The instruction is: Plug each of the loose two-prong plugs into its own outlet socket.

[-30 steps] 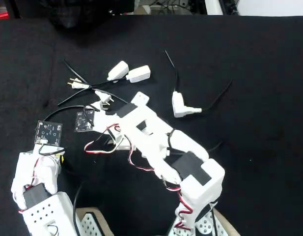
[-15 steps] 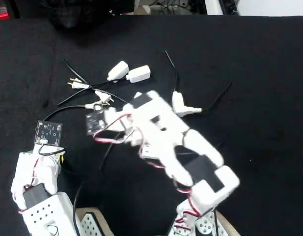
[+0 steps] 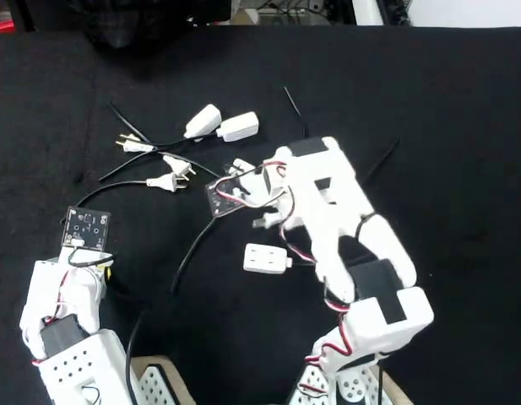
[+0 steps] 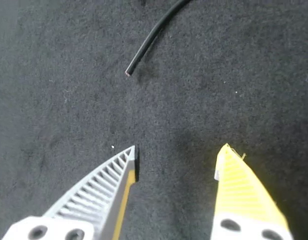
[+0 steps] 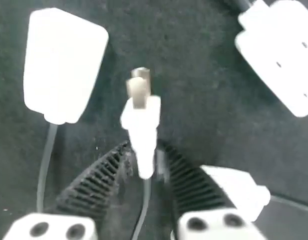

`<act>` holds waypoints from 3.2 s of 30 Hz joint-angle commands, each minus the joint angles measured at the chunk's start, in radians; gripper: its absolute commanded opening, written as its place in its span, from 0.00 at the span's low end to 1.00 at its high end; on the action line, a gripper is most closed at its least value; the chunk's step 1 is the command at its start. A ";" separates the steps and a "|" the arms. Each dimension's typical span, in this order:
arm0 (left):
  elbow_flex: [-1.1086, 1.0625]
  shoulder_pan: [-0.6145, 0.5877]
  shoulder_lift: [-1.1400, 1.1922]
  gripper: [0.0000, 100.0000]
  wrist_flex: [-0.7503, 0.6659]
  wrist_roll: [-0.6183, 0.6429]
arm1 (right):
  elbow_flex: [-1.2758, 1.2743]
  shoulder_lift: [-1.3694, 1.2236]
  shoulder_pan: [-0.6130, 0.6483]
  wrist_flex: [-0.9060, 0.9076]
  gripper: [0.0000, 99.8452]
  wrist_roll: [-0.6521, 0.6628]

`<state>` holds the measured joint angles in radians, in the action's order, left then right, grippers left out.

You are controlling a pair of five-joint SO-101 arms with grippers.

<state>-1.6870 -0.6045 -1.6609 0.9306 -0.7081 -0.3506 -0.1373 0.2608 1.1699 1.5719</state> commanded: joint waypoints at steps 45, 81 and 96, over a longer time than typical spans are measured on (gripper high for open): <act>-0.021 0.015 -0.011 0.25 0.029 0.008 | -0.371 0.237 0.087 -0.540 0.25 -2.842; -0.021 0.013 -0.012 0.25 0.026 0.023 | -0.030 -0.199 0.081 -0.327 0.12 -2.852; -0.021 0.013 -0.012 0.25 0.026 0.021 | -0.007 -0.197 0.026 -0.327 0.07 -2.816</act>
<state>-1.6870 -0.5923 -1.6609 0.9536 -0.6928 -0.3844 -0.3046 0.3268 0.8462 -1.2866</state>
